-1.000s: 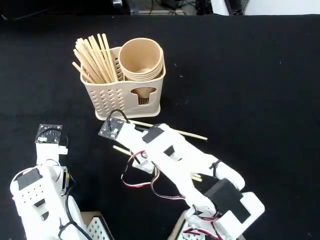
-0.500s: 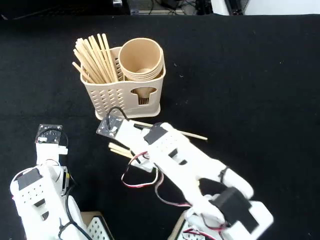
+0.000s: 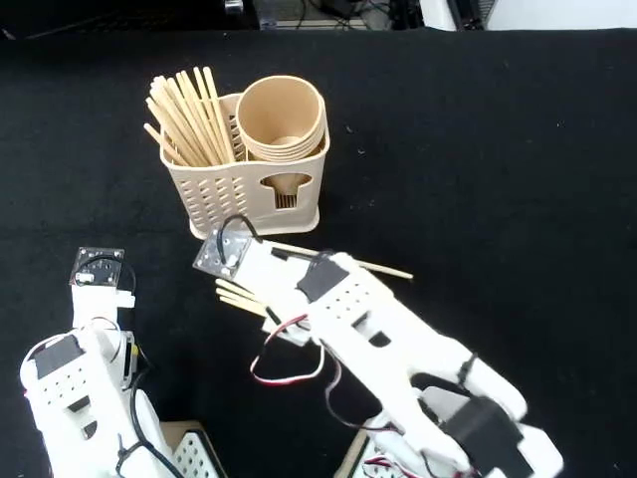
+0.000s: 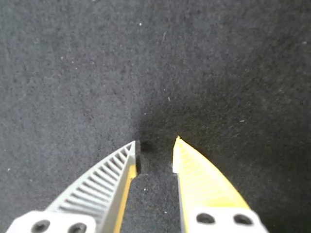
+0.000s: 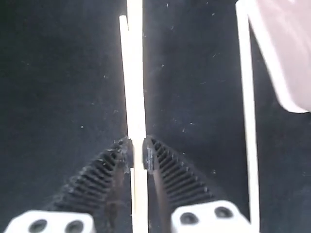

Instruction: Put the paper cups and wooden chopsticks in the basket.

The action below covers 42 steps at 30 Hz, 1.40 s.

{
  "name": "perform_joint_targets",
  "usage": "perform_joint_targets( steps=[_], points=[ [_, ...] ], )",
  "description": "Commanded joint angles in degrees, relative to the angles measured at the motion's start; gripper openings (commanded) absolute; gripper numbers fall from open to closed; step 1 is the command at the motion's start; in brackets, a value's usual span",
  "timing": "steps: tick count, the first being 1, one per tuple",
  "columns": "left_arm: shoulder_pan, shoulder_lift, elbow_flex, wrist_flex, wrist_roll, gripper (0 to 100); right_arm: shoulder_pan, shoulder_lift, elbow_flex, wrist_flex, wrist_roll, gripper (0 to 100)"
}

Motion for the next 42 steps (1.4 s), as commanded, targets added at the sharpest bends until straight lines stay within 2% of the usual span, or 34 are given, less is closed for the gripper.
perform_joint_targets(
  steps=[1,6,12,15,18,23,35,42],
  points=[
    [0.84,-0.18,0.13,-0.62,-0.70,14,-0.79,3.82,-0.31,-3.87,0.00,11.8],
    [0.84,-0.18,0.13,-0.62,-0.70,14,-0.79,10.68,-3.56,-3.96,0.26,17.0],
    [0.84,-0.18,0.13,-0.62,-0.70,14,-0.79,15.78,-6.29,-3.87,0.44,17.0],
    [0.84,-0.18,0.13,-0.62,-0.70,14,-0.79,16.22,-7.25,-2.99,0.44,12.6],
    [0.84,-0.18,0.13,-0.62,-0.70,14,-0.79,16.04,-7.52,-3.16,0.35,0.5],
    [0.84,-0.18,0.13,-0.62,-0.70,14,-0.44,15.69,-7.60,-2.81,0.35,1.2],
    [0.84,-0.18,0.13,-0.62,-0.70,14,-0.53,-1.80,-7.87,3.60,0.35,1.2],
    [0.84,-0.18,0.13,-0.62,-0.70,14,-0.44,-5.49,-8.57,5.19,0.09,1.2]
  ],
)
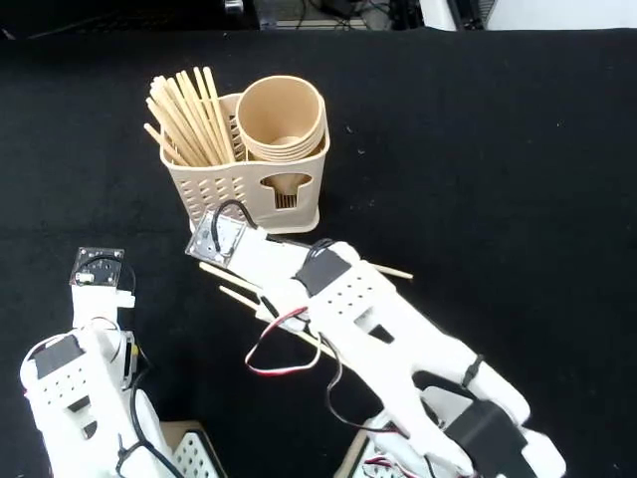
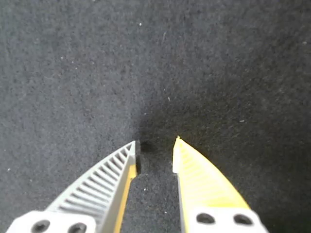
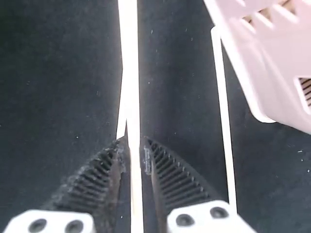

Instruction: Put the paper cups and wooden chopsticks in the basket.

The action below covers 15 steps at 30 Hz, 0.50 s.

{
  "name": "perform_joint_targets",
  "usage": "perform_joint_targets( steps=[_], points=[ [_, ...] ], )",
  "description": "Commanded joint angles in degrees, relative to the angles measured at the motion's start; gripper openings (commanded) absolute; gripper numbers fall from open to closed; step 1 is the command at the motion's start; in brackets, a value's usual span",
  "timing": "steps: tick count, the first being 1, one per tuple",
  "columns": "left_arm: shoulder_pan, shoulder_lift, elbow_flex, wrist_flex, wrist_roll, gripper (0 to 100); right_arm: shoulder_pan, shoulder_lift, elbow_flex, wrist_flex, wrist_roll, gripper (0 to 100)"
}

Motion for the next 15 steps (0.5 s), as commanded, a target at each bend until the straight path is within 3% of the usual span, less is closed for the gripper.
perform_joint_targets(
  steps=[1,11,15],
  points=[
    [0.84,-0.18,0.13,-0.62,-0.70,14,-0.44,-3.38,-3.47,1.41,0.09,1.2],
    [0.84,-0.18,0.13,-0.62,-0.70,14,-1.58,-12.88,-30.20,19.96,-1.05,1.2],
    [0.84,-0.18,0.13,-0.62,-0.70,14,-3.60,-12.09,-41.27,20.13,-5.80,1.2]
  ],
)
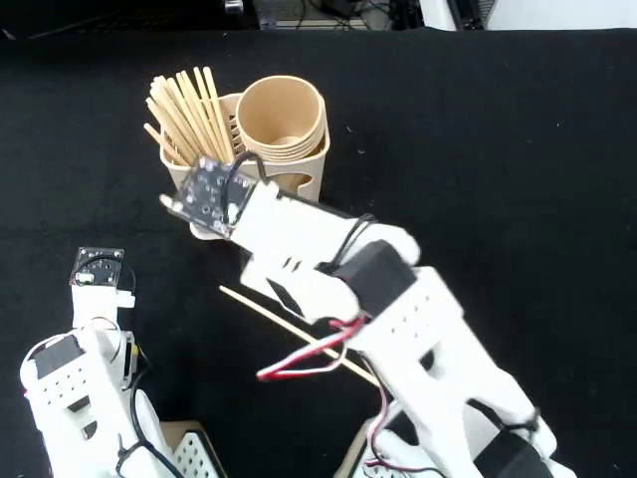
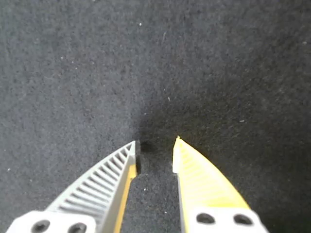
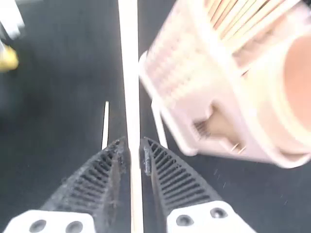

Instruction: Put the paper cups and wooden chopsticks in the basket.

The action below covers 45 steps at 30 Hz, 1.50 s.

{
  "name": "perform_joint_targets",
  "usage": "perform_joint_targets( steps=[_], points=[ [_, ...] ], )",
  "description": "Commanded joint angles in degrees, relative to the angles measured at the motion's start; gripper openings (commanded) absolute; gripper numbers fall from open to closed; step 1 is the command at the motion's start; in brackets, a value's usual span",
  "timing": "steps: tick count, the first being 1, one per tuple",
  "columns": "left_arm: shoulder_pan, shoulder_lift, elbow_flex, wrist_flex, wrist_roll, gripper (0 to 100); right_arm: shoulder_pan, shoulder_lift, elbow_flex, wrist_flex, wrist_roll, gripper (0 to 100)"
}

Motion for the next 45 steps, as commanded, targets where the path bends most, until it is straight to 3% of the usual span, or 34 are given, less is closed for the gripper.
perform_joint_targets(
  steps=[1,14,22,29,36,41,45],
  points=[
    [0.84,-0.18,0.13,-0.62,-0.70,14,-2.11,-0.66,-11.38,-1.67,-4.04,1.2],
    [0.84,-0.18,0.13,-0.62,-0.70,14,-2.11,12.88,-15.96,-46.86,-6.07,1.2],
    [0.84,-0.18,0.13,-0.62,-0.70,14,2.90,22.81,-15.87,-62.59,-16.18,1.2],
    [0.84,-0.18,0.13,-0.62,-0.70,14,5.54,28.62,-15.87,-55.21,-23.03,1.7],
    [0.84,-0.18,0.13,-0.62,-0.70,14,5.45,28.26,-16.75,-44.75,-23.03,19.8],
    [0.84,-0.18,0.13,-0.62,-0.70,14,5.45,22.37,-21.58,-38.24,-22.95,19.8],
    [0.84,-0.18,0.13,-0.62,-0.70,14,5.80,13.14,-23.43,-25.58,-22.95,19.8]
  ],
)
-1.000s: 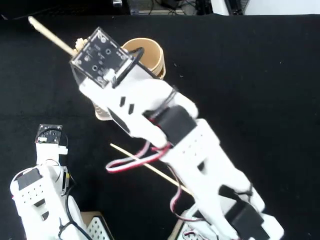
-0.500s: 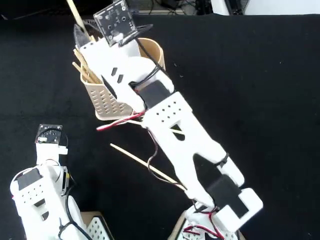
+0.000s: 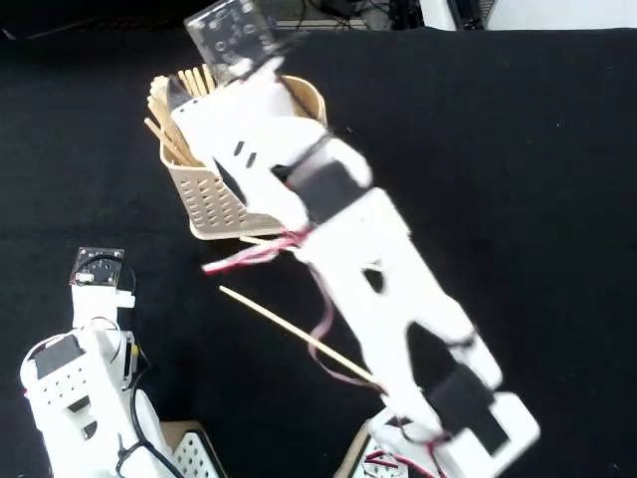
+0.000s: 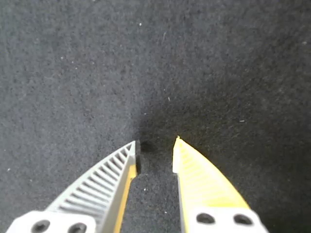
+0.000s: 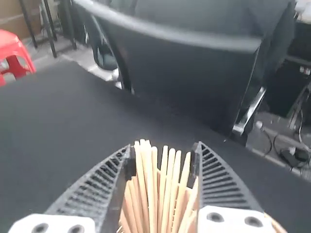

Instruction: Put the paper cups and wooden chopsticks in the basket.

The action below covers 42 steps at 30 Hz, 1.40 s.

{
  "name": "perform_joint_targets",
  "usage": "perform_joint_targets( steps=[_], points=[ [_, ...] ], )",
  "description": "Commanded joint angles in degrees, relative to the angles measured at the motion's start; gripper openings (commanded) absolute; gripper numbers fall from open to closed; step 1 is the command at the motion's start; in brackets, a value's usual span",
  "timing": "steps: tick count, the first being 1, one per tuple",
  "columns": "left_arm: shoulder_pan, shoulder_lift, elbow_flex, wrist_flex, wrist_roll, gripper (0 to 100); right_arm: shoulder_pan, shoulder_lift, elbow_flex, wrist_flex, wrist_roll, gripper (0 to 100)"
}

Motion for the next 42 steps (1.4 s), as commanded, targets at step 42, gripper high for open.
perform_joint_targets(
  steps=[42],
  points=[
    [0.84,-0.18,0.13,-0.62,-0.70,14,36.84,-16.40,64.04,6.15,48.62,20.2]
  ],
)
